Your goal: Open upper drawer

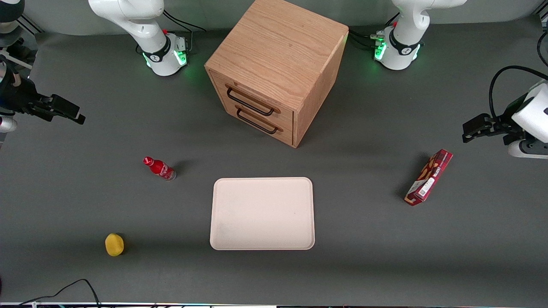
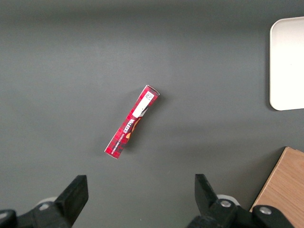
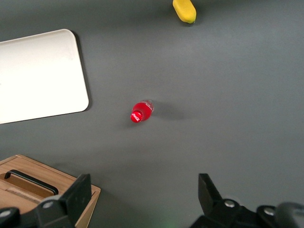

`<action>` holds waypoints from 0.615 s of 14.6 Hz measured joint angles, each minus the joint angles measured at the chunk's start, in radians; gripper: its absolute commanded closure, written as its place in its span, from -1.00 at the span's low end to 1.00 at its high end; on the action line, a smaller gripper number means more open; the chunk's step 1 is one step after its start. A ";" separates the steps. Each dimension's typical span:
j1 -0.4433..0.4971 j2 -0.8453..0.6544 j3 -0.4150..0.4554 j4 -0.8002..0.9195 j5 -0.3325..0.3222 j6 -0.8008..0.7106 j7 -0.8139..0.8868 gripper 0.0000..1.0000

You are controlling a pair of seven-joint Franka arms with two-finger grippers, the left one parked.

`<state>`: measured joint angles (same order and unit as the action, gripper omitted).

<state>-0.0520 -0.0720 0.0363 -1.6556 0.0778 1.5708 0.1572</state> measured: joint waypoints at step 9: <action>0.004 0.000 0.017 0.003 0.000 -0.001 -0.016 -1.00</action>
<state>-0.0478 -0.0721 0.0530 -1.6529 0.0775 1.5695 0.1416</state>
